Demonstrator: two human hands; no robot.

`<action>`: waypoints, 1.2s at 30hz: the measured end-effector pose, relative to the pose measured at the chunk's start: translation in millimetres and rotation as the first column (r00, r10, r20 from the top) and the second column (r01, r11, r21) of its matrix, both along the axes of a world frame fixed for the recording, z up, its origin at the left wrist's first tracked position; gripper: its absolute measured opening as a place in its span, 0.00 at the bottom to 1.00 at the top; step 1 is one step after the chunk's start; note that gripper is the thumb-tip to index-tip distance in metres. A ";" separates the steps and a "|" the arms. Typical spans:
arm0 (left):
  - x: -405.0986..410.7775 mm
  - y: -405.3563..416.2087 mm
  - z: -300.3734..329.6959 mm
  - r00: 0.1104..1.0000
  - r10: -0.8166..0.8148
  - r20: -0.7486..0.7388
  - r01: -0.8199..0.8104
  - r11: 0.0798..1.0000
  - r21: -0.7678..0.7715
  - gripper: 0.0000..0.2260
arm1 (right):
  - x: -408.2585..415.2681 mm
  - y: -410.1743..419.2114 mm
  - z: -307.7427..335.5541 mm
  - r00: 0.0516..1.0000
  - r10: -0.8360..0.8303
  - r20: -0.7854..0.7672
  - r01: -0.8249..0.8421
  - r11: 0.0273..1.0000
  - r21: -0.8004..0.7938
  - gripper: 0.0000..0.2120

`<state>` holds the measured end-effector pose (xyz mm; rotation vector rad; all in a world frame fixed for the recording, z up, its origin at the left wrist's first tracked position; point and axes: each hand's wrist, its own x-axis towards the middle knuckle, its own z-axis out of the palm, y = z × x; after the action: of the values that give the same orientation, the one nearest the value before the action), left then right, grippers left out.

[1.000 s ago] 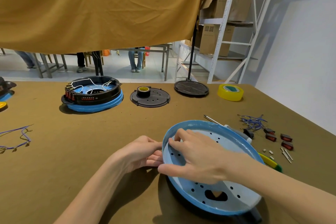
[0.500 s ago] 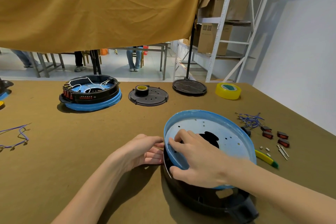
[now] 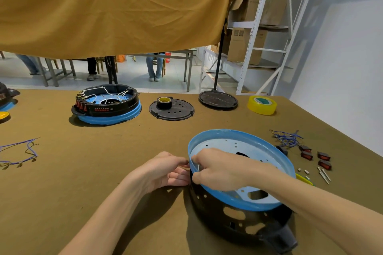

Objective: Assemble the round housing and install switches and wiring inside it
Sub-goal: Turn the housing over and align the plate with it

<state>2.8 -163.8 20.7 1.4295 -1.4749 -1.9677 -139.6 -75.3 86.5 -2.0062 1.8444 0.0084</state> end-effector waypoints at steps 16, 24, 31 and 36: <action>6.3 -2.1 -2.3 0.991 -0.031 -0.134 0.041 0.996 0.075 0.14 | 0.9 10.2 -6.6 0.991 0.046 -0.129 -0.068 0.982 -0.175 0.31; 7.6 -0.5 1.5 0.982 -0.104 -0.159 0.114 0.992 0.054 0.33 | -24.6 9.7 -20.3 0.940 0.145 -0.309 -0.257 0.897 -0.359 0.19; 1.6 1.9 -0.8 0.991 -0.099 -0.093 0.096 0.995 -0.036 0.29 | -33.3 2.1 -23.9 0.993 0.105 -0.059 -0.120 0.880 -0.460 0.11; -0.9 1.6 -3.7 0.994 -0.077 -0.074 0.073 0.995 -0.062 0.28 | -32.8 -13.0 -24.8 0.998 0.056 0.021 -0.039 0.868 -0.495 0.08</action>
<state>1.9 -162.2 17.0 1.2778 -1.5612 -1.9812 -172.4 -88.3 61.7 -2.3638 1.9130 -0.5374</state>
